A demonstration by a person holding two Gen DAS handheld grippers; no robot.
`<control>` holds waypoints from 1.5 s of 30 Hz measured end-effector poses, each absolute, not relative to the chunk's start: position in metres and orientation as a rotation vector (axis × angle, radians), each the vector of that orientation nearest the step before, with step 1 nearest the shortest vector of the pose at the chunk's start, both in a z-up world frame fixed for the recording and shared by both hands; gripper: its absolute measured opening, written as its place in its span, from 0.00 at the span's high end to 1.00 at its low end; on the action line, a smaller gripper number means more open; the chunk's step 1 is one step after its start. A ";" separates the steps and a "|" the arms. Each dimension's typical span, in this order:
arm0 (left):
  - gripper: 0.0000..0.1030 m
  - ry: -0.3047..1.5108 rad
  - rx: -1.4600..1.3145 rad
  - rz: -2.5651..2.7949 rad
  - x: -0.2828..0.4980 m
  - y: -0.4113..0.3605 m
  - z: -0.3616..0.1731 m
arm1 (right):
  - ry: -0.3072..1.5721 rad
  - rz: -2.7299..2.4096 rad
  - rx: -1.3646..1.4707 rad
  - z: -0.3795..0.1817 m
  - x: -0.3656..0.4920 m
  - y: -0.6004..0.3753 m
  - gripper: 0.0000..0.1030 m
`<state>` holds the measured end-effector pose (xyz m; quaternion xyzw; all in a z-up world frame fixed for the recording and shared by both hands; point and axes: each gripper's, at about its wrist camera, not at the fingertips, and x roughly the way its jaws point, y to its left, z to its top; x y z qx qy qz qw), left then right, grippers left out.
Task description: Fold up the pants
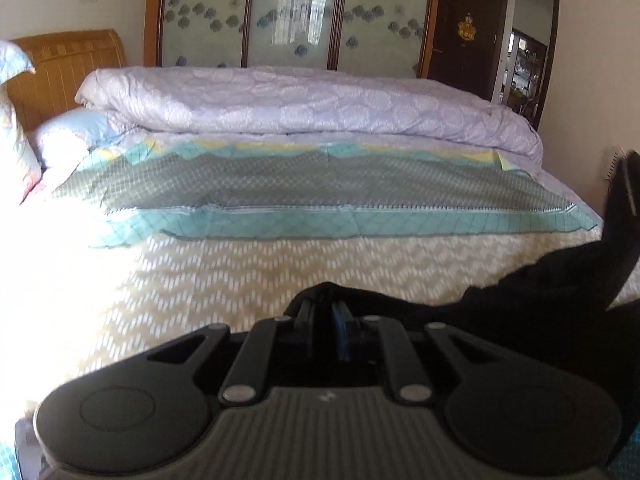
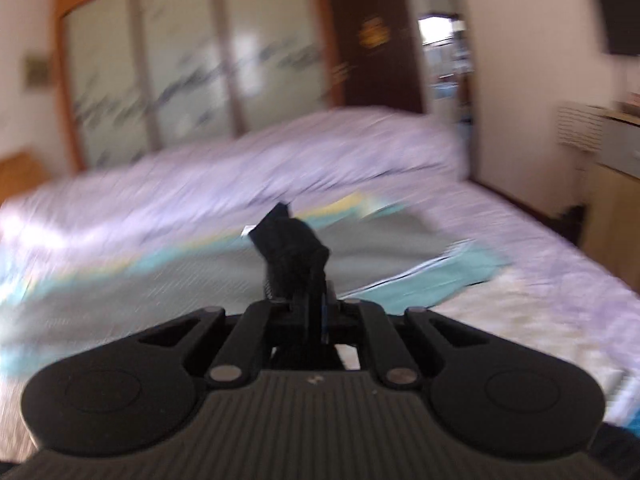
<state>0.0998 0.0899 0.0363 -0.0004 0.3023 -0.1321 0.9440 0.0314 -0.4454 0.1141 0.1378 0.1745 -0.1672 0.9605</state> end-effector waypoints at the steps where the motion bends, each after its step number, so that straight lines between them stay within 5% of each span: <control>1: 0.91 0.593 0.013 -0.272 0.107 0.084 0.042 | 0.335 -0.376 0.322 0.117 0.013 -0.466 0.93; 13: 0.91 0.661 0.040 -0.217 0.136 0.060 0.013 | 0.545 -0.613 0.663 0.003 -0.114 -0.541 0.84; 18: 0.91 0.655 -0.009 -0.218 0.121 0.075 0.019 | 0.494 -0.531 0.711 0.005 -0.125 -0.525 0.56; 29: 0.91 0.643 -0.055 -0.236 0.111 0.079 0.031 | 0.375 -0.505 1.086 -0.008 -0.165 -0.544 0.53; 33: 0.91 0.636 -0.056 -0.238 0.108 0.079 0.032 | 0.394 -0.499 1.018 -0.002 -0.143 -0.535 0.32; 35: 0.91 0.635 -0.052 -0.238 0.111 0.081 0.033 | 0.447 -0.536 0.940 -0.001 -0.123 -0.535 0.41; 36: 0.91 0.637 -0.054 -0.235 0.113 0.081 0.033 | 0.472 -0.531 0.918 -0.003 -0.113 -0.538 0.75; 37: 0.92 0.640 -0.060 -0.232 0.115 0.082 0.033 | 0.494 -0.514 0.925 -0.004 -0.104 -0.541 0.94; 45: 0.92 0.640 -0.108 -0.212 0.176 0.078 0.035 | 0.281 -0.370 0.927 0.067 -0.023 -0.567 0.92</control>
